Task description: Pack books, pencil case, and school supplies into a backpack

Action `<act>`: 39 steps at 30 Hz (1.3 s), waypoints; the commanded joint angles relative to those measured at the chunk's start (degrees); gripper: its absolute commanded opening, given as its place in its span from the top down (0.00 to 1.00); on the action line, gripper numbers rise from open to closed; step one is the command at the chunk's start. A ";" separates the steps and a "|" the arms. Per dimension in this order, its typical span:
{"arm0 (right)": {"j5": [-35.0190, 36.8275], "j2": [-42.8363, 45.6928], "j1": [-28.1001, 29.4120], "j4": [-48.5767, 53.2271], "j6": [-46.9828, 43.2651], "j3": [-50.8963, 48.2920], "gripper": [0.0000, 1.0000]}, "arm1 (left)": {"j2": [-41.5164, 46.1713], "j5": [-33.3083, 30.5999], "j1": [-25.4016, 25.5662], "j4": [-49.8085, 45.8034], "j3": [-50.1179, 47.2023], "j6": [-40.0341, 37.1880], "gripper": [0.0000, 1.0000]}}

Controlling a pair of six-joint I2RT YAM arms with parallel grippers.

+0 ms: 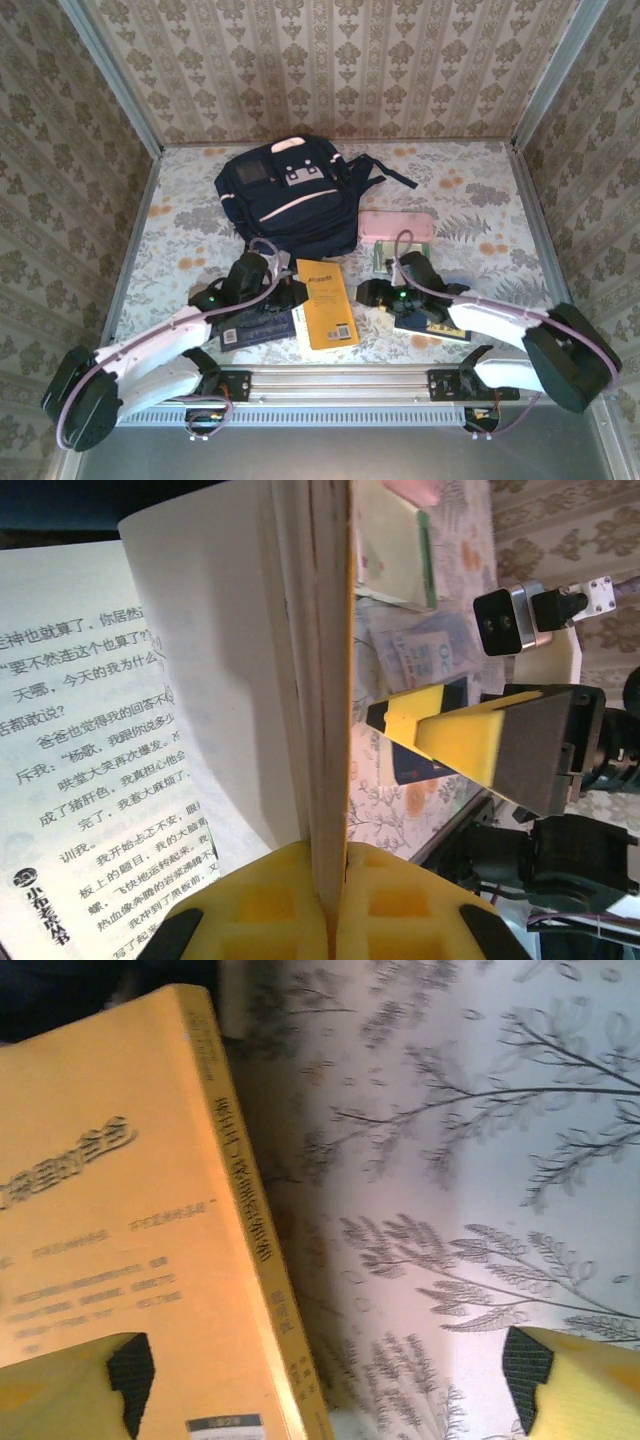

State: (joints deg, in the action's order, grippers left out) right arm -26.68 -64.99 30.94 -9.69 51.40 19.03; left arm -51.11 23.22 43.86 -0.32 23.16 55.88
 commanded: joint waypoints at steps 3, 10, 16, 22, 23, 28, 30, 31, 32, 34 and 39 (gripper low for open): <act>-11.41 5.31 -0.43 -8.63 1.02 -1.48 0.02 | 5.15 1.36 0.13 7.36 -0.23 -2.53 1.00; -11.77 5.03 -0.70 -12.50 2.57 -3.17 0.00 | 8.51 3.82 0.25 12.38 -0.47 -1.74 1.00; -13.60 -2.37 0.09 -20.50 5.11 -3.39 0.00 | 9.47 4.81 0.63 14.66 -1.25 -1.21 1.00; -15.25 -11.04 3.71 -34.82 11.67 -2.64 0.01 | 8.69 4.22 1.14 14.93 -1.51 -2.16 1.00; -15.20 -12.17 4.37 -37.15 12.68 -2.47 0.02 | 8.37 4.00 1.22 14.93 -1.62 -2.26 1.00; -14.76 -17.50 5.62 -48.37 17.63 -2.39 0.14 | 6.90 3.03 1.29 14.65 -2.41 -3.16 1.00; -14.35 -17.65 5.63 -49.95 18.34 -2.58 0.25 | 6.90 2.63 1.17 13.80 -2.68 -3.56 1.00; -14.01 -17.40 5.62 -50.07 18.39 -2.68 0.33 | 6.90 2.26 1.17 12.72 -2.59 -3.84 1.00; -13.84 -16.99 5.62 -49.92 18.39 -2.84 0.41 | 6.99 2.07 1.14 11.98 -2.57 -4.27 1.00; -13.48 -15.87 5.62 -48.78 18.09 -2.92 0.53 | 7.40 1.70 1.14 10.96 -2.77 -4.46 1.00; -11.29 -10.55 5.62 -40.13 14.94 -2.72 0.77 | 8.81 0.44 0.82 8.26 -2.99 -5.29 1.00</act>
State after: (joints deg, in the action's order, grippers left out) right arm -38.94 -79.79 36.16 -51.05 67.61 15.88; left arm -44.05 24.71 44.86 6.46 20.23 53.45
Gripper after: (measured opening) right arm 0.257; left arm 0.062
